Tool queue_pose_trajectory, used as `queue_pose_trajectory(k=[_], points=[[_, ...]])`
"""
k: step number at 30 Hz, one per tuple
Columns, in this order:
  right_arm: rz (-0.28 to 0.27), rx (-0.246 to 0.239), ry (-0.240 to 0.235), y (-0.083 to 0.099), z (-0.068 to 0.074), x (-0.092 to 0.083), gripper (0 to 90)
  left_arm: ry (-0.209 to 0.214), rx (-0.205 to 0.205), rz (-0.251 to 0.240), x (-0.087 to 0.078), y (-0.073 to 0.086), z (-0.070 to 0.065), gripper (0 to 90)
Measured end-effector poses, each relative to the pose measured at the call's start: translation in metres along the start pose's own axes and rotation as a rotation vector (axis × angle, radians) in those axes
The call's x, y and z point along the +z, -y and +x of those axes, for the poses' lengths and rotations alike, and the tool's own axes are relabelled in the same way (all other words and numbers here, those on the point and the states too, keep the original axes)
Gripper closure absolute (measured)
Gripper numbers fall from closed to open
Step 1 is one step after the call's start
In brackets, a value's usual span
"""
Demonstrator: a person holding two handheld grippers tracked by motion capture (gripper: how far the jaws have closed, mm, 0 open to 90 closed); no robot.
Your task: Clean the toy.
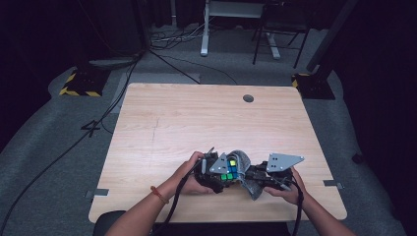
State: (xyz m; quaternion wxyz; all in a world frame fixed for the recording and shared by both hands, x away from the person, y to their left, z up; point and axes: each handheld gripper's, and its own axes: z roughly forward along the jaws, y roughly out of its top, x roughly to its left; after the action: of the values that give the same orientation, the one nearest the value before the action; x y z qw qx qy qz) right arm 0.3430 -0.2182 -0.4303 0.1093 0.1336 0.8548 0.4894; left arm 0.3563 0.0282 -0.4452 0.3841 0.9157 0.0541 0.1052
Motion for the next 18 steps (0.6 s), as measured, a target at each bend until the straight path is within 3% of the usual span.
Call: queue_pose_trajectory(k=[2, 5, 10, 12, 15, 18], points=[[0.000, 0.004, 0.005, 0.000, -0.001, 0.000, 75.8, -0.024, 0.004, -0.027, -0.001, -0.001, -0.002, 31.9], [0.007, 0.013, -0.007, 0.004, -0.001, 0.004, 75.9, -0.059, 0.036, -0.004, 0.002, -0.004, -0.008, 32.5], [0.057, 0.005, 0.002, 0.011, -0.001, 0.008, 76.0, -0.033, 0.035, 0.019, 0.006, -0.004, -0.009, 33.1], [0.053, 0.011, -0.012, 0.012, -0.001, 0.008, 76.1, -0.027, 0.042, 0.026, 0.006, -0.005, -0.009, 33.1], [0.087, -0.005, -0.034, 0.011, -0.001, 0.009, 76.1, -0.009, 0.024, 0.003, 0.004, -0.005, -0.008, 33.2], [0.168, -0.018, -0.023, 0.017, -0.002, 0.016, 76.1, 0.003, 0.002, -0.040, -0.001, -0.007, -0.005, 33.2]])
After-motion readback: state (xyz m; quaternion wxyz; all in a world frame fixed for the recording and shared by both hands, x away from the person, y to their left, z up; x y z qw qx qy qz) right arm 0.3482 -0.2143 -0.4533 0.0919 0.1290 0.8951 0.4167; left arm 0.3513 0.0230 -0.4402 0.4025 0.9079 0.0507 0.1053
